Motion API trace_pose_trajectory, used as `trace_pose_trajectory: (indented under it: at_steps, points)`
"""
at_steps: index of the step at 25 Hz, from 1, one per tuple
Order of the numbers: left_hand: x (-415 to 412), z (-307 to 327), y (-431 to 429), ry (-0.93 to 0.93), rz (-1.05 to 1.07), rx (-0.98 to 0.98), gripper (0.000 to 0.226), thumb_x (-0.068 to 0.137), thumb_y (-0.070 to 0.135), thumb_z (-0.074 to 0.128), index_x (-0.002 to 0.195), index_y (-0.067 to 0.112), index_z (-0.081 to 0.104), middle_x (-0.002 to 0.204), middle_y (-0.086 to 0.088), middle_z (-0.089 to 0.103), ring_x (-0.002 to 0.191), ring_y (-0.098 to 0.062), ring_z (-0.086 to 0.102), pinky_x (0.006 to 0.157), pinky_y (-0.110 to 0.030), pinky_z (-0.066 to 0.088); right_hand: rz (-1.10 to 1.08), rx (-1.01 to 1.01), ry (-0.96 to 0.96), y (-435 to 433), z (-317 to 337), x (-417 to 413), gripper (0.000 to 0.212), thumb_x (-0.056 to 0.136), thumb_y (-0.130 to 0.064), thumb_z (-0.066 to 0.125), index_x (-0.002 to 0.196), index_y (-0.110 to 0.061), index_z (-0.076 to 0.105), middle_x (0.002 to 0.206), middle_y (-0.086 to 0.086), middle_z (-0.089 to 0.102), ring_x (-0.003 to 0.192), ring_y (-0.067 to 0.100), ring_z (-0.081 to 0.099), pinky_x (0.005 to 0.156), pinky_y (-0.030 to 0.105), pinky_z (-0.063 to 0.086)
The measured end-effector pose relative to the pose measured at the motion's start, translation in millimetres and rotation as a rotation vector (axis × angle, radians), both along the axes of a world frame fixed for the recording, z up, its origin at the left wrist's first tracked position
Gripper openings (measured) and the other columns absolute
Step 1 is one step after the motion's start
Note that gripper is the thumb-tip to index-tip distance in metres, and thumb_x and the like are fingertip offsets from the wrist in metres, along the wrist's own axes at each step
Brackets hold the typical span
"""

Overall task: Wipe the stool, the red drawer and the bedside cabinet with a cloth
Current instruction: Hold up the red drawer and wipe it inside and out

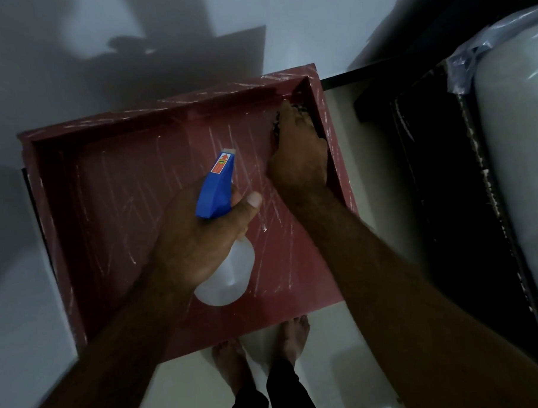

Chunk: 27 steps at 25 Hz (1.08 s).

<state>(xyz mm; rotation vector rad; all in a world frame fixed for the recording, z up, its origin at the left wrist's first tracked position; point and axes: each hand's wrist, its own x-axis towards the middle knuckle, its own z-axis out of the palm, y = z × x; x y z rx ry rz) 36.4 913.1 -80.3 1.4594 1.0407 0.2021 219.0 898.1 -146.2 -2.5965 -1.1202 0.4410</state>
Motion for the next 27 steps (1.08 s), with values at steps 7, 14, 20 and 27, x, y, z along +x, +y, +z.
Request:
trace_pose_trajectory:
  at_steps: [7,14,20,27]
  points:
    - [-2,5,-2,0.033,0.017,0.019,0.037,0.088,0.052,0.071,0.082,0.018,0.056,0.074,-0.016,0.068,0.076,-0.033,0.07,0.082,-0.058,0.057,0.001,0.016,0.007,24,-5,8,0.082,0.084,-0.013,0.079,0.155,-0.015,0.04,0.152,0.01,0.054,0.138,0.03,0.053,0.109,0.053,0.05]
    - [-4,8,-3,0.002,0.024,0.043,0.039,0.083,0.057,0.071,0.083,0.02,0.057,0.069,-0.013,0.067,0.073,-0.034,0.07,0.081,-0.061,0.057,0.048,0.002,0.026,24,-2,9,0.084,0.086,-0.012,0.078,0.159,-0.014,0.036,0.158,0.011,0.047,0.147,0.031,0.044,0.115,0.054,0.043]
    - [-4,6,-6,0.009,0.033,0.008,0.047,0.078,0.063,0.07,0.084,0.019,0.056,0.072,-0.013,0.068,0.075,-0.034,0.071,0.082,-0.061,0.057,0.099,0.025,0.015,19,0,8,0.073,0.092,-0.009,0.07,0.158,-0.013,0.038,0.158,0.009,0.048,0.147,0.028,0.043,0.116,0.05,0.042]
    - [-8,4,-4,-0.011,0.017,-0.005,0.042,0.079,0.06,0.069,0.084,0.02,0.055,0.073,-0.015,0.067,0.076,-0.036,0.07,0.082,-0.061,0.057,-0.025,-0.039,0.017,2,-4,1,0.075,0.087,-0.007,0.076,0.154,-0.011,0.04,0.153,0.011,0.052,0.139,0.03,0.053,0.109,0.051,0.05]
